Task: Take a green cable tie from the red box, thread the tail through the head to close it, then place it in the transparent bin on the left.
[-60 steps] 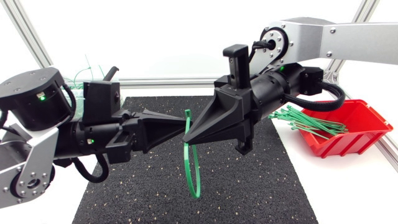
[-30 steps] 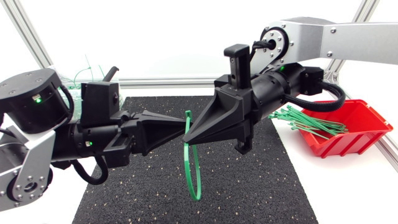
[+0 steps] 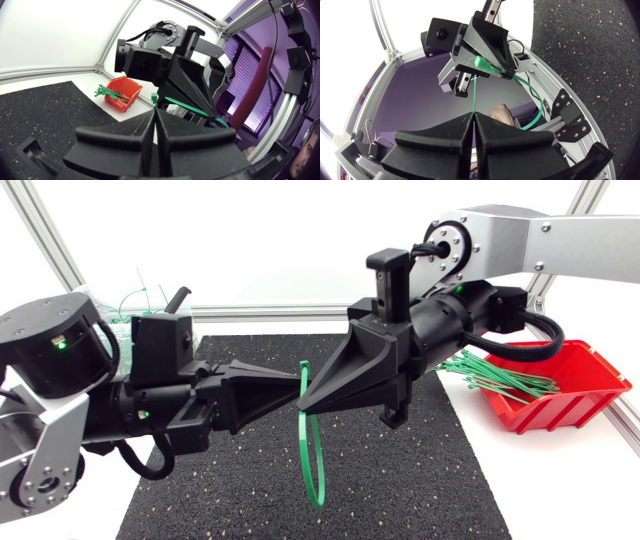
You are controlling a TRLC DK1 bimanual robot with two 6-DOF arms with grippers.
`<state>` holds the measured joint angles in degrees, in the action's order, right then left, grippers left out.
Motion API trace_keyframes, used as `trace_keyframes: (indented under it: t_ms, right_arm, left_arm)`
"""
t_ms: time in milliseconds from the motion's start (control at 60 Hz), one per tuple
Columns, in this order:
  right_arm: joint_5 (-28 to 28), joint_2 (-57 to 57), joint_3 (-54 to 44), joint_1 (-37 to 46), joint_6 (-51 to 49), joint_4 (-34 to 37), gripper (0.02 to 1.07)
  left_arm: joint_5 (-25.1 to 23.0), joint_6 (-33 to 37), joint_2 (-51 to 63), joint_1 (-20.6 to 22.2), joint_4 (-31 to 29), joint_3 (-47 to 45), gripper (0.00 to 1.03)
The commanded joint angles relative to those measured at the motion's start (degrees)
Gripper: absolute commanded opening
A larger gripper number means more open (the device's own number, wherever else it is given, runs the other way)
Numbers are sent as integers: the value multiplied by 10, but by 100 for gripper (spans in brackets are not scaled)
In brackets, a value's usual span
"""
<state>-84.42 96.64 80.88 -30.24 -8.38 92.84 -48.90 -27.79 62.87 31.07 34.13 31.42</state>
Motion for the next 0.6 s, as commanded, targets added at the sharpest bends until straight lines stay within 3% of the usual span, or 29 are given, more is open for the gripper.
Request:
trace_keyframes:
  t_ms: [0, 583]
  right_arm:
    - [-4, -6, -18, 4, -14, 7, 8]
    - [-4, -13, -17, 4, -15, 5, 8]
  left_arm:
    - [5, 12, -13, 7, 3, -15, 4]
    - [11, 11, -21, 14, 1, -22, 4]
